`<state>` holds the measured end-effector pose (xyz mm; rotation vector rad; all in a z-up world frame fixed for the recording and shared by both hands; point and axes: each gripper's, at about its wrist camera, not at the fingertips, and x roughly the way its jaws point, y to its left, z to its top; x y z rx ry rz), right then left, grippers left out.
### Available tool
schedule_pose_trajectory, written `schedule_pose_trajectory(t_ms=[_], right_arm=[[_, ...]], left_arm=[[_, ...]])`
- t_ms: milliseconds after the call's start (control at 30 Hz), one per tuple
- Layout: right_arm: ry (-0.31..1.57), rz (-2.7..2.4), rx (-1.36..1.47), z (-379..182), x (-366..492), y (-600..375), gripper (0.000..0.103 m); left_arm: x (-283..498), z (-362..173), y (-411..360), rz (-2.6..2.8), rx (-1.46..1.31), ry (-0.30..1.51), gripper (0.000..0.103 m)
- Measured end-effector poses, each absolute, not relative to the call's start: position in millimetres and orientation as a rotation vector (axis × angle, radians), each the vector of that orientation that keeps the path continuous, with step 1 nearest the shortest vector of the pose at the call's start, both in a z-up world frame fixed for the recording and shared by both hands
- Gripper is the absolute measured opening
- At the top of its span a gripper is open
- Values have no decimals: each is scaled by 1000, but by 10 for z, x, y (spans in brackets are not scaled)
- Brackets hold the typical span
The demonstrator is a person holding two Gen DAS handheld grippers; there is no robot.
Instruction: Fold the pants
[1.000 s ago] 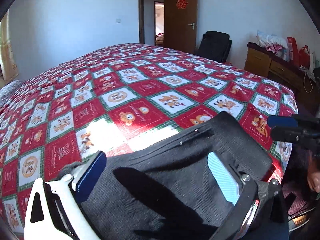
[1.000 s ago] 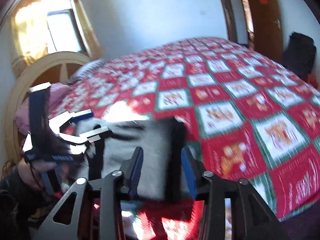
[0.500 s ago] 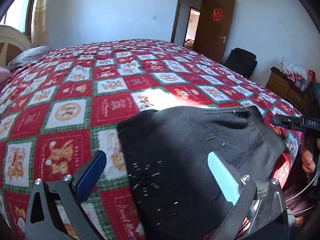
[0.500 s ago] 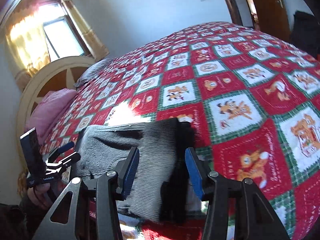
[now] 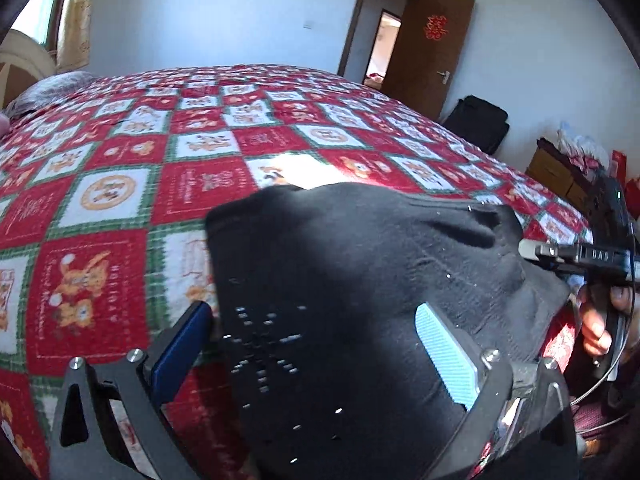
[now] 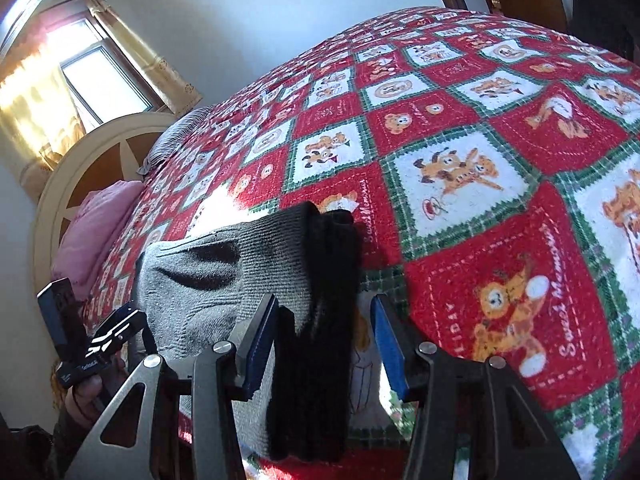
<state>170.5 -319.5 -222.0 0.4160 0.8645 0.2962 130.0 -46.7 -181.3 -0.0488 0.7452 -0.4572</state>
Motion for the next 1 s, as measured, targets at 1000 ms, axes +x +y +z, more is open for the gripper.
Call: schedule_pose_trajectory(t_ms=[1000], right_arm=[[828, 334, 433, -2122, 1630, -3113, 27]], left_arm=[[1288, -1813, -97, -576, -249, 734, 77]])
